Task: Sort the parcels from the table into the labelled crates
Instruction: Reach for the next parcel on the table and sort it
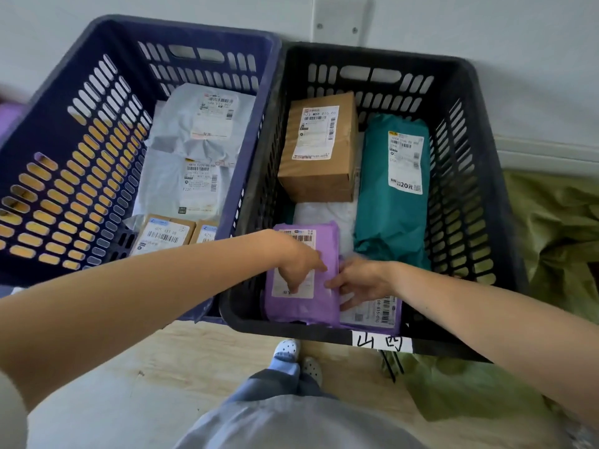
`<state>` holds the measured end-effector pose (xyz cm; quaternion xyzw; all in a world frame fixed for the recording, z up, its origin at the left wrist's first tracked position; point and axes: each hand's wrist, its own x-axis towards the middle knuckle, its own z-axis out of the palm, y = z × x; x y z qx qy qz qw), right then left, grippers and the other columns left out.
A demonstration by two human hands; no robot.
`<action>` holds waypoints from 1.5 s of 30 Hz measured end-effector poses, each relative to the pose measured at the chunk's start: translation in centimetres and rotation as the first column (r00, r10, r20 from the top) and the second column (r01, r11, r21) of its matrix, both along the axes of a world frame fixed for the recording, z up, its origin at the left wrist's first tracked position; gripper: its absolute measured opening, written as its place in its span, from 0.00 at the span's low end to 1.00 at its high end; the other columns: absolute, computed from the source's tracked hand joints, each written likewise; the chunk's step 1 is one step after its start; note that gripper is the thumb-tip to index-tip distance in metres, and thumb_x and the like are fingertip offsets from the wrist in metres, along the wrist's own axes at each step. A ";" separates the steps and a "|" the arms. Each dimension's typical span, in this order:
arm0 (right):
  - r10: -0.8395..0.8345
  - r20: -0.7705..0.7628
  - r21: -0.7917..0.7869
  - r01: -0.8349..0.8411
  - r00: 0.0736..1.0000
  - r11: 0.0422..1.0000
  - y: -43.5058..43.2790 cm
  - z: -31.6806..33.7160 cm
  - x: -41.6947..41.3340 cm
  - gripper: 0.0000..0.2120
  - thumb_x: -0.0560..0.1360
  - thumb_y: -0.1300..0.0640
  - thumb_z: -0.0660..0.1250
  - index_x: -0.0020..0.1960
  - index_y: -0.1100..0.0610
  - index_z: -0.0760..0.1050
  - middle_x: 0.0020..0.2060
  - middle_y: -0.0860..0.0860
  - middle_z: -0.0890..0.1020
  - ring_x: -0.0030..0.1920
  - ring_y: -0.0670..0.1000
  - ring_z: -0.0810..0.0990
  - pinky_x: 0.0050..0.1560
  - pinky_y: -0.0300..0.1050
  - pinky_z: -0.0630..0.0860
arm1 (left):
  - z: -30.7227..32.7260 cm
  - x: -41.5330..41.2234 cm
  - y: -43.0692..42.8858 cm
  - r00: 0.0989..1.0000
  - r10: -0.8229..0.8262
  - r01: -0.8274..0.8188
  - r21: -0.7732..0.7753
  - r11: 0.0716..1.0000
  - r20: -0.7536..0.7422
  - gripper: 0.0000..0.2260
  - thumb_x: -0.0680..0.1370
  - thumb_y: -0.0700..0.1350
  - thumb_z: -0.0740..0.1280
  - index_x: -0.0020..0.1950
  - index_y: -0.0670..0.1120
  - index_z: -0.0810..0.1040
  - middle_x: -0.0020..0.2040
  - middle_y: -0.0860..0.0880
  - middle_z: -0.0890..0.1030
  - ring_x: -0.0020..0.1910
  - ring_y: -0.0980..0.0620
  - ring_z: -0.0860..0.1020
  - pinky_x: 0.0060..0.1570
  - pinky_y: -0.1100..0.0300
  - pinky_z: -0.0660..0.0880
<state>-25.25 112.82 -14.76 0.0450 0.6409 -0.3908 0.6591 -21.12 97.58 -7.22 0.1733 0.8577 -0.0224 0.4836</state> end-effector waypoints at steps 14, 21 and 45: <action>0.594 -0.805 0.502 -0.538 -0.002 0.678 0.8 1.7 -0.3 0.25 0.73 0.37 0.65 0.55 0.58 0.69 0.52 0.55 0.77 0.50 0.58 0.77 0.42 0.51 0.72 | -1.6 1.3 3.0 0.901 -0.425 0.434 -0.192 0.880 0.088 0.30 0.80 0.43 0.62 0.79 0.51 0.52 0.79 0.48 0.53 0.76 0.43 0.58 0.65 0.40 0.69; 0.544 -0.762 0.623 -0.628 -0.352 0.466 1.6 1.0 -1.4 0.25 0.78 0.54 0.63 0.74 0.52 0.62 0.68 0.57 0.67 0.64 0.57 0.70 0.48 0.52 0.75 | -2.3 2.0 4.2 0.928 -0.373 0.367 -0.224 0.903 0.016 0.26 0.78 0.44 0.65 0.76 0.44 0.62 0.77 0.44 0.59 0.75 0.41 0.59 0.68 0.45 0.66; 0.580 -0.731 0.649 -0.630 -0.361 0.426 1.5 2.2 -1.8 0.29 0.79 0.57 0.61 0.78 0.53 0.54 0.78 0.55 0.52 0.75 0.54 0.59 0.74 0.47 0.53 | -1.7 1.2 3.0 0.954 -0.274 0.291 -0.162 0.943 0.118 0.27 0.81 0.44 0.61 0.78 0.49 0.57 0.78 0.47 0.57 0.74 0.43 0.61 0.69 0.43 0.64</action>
